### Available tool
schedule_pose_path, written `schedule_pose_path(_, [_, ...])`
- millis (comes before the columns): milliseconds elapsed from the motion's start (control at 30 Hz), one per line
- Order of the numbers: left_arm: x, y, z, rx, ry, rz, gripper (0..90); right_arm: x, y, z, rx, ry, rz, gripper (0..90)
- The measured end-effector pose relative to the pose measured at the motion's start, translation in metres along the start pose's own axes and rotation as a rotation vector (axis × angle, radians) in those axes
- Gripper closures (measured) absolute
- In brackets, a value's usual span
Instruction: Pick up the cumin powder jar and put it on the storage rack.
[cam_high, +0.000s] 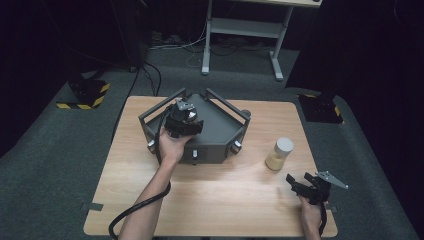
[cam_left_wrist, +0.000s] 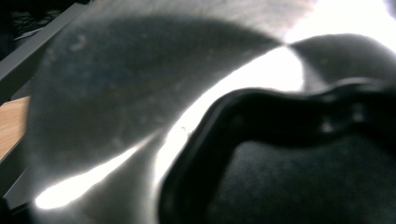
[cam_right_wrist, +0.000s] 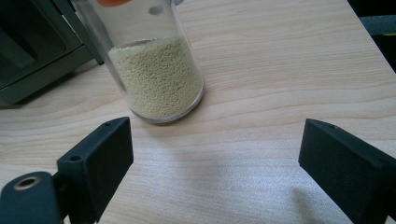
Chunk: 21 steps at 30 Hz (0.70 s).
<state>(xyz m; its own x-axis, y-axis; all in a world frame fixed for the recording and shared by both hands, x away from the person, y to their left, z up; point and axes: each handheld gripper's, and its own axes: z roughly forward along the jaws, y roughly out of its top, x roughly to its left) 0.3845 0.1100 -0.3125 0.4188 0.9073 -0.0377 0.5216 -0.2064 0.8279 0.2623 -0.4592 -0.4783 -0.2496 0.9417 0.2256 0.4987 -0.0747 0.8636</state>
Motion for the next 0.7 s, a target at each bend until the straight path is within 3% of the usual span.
schedule_pose_path(700, [0.004,-0.004,0.022,0.029,0.030,-0.017,31.8,0.002,0.000,0.000,0.000,-0.006,-0.011,9.2])
